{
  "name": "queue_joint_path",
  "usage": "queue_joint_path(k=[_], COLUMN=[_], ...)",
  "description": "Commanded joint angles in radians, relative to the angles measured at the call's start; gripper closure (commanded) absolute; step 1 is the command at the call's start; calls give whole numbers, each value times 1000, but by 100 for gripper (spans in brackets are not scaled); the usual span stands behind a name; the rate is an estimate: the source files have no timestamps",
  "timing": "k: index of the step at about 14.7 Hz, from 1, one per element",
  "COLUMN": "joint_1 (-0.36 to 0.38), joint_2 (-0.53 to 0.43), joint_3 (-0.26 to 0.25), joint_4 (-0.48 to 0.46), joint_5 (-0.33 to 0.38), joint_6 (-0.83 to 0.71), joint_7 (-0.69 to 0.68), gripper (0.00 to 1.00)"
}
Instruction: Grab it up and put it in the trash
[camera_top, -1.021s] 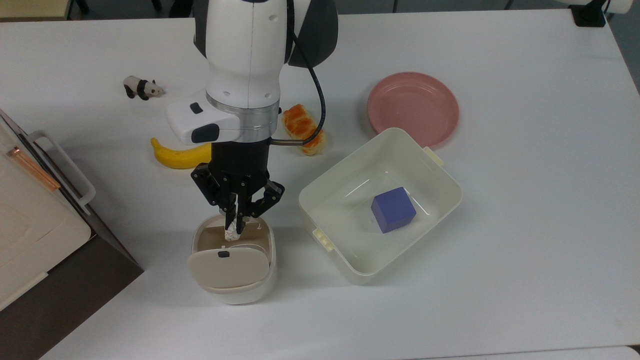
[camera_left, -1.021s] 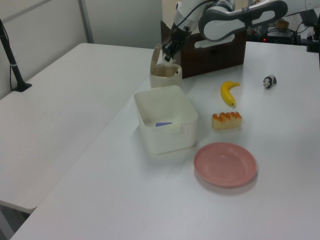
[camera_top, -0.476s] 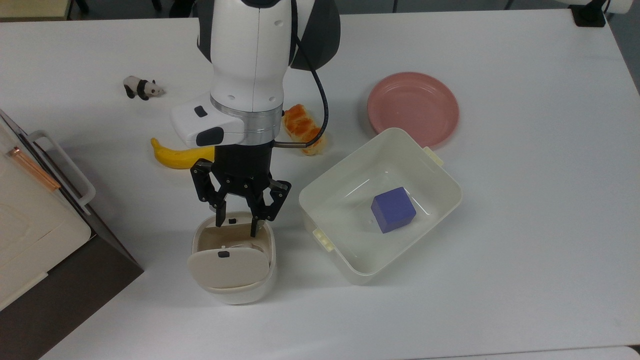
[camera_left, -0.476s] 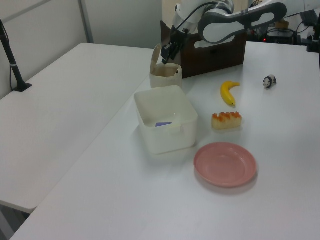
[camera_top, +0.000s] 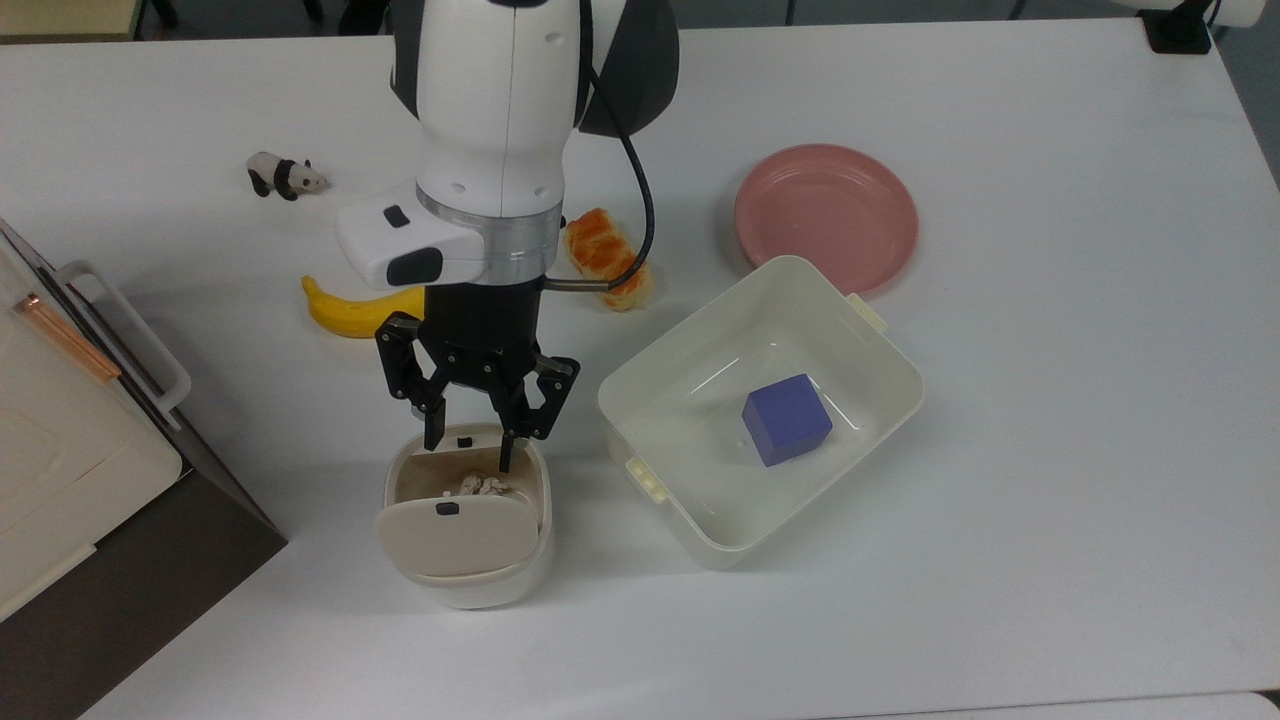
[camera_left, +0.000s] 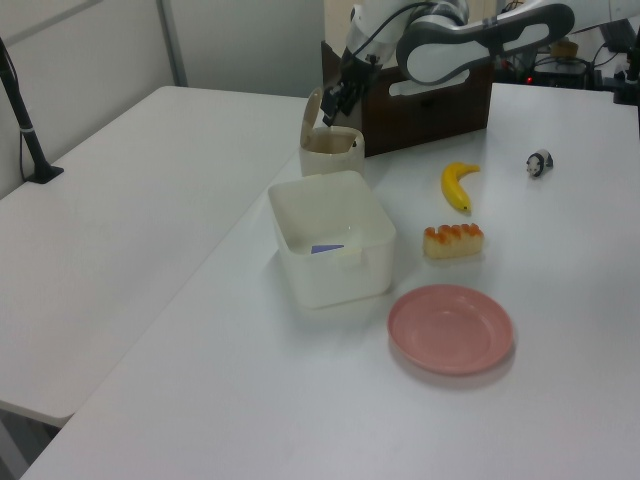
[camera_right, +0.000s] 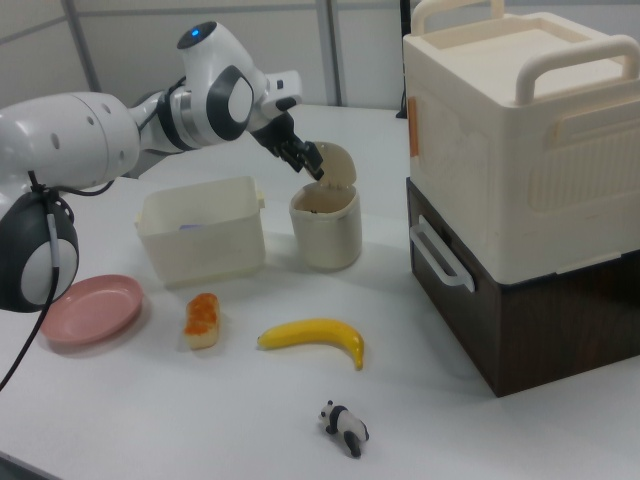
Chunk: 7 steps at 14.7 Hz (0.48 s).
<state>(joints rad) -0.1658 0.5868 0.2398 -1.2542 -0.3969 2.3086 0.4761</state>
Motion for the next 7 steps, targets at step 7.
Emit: queue_joint_path(k=[7], joint_1=[-58], joint_2=[-264], joint_3=[32], joint_4=[-85], joint_5=[269], joint_6=[-429], joint_7=[-301], gripper=[40])
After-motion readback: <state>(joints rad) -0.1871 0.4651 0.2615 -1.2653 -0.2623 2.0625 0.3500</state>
